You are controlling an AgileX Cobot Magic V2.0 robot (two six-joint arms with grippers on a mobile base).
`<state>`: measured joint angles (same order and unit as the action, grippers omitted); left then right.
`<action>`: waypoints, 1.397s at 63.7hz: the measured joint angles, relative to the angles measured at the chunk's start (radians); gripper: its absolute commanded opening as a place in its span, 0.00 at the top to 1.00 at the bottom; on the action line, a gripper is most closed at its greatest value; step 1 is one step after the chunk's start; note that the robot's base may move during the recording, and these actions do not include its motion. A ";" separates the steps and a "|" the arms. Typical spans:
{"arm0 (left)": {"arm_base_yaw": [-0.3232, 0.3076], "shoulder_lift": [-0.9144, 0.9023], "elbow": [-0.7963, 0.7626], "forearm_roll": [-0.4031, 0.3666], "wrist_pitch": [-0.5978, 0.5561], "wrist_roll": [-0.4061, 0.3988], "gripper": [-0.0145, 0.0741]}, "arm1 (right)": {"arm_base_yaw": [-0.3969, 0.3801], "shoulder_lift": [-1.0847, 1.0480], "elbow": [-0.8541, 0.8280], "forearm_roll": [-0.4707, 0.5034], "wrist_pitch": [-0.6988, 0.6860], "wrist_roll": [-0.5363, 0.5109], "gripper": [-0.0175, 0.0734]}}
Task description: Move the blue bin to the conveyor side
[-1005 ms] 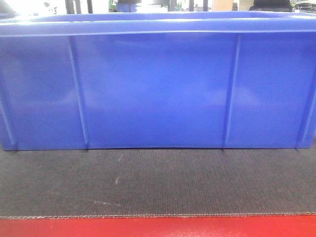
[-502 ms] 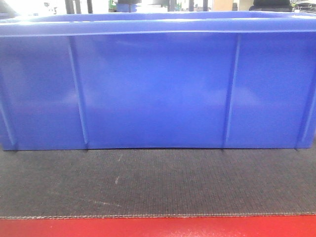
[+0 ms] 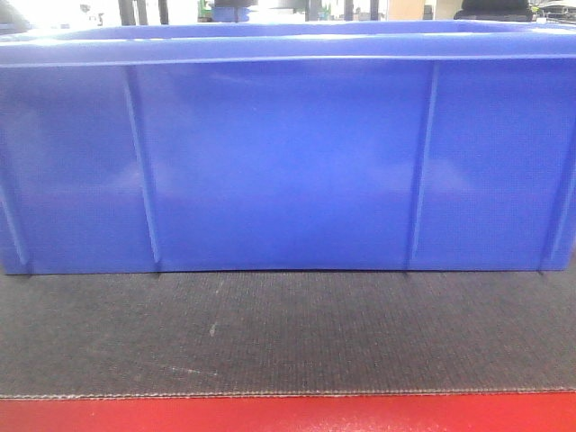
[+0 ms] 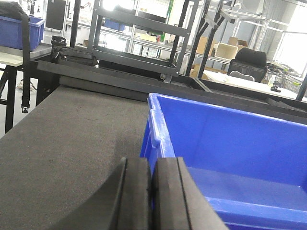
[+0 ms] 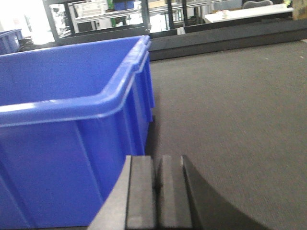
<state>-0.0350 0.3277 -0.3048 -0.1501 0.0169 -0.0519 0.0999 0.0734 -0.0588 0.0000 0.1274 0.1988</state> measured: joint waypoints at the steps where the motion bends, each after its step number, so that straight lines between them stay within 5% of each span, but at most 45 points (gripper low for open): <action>1: 0.000 0.000 0.000 0.000 0.000 0.000 0.85 | -0.007 -0.008 0.006 0.008 0.000 0.000 0.90; 27: 0.000 -0.002 0.000 0.002 -0.002 0.000 0.85 | -0.039 -0.065 0.060 0.026 -0.020 -0.002 0.90; 44: 0.000 -0.002 0.000 0.002 -0.002 0.000 0.85 | -0.039 -0.065 0.060 0.045 -0.063 -0.188 0.90; 89: 0.000 -0.002 0.000 0.002 -0.002 0.000 0.85 | -0.039 -0.065 0.060 0.052 -0.072 -0.199 0.90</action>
<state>-0.0350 0.3260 -0.3048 -0.1485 0.0146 -0.0519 0.0614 0.0084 0.0008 0.0520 0.0553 0.0000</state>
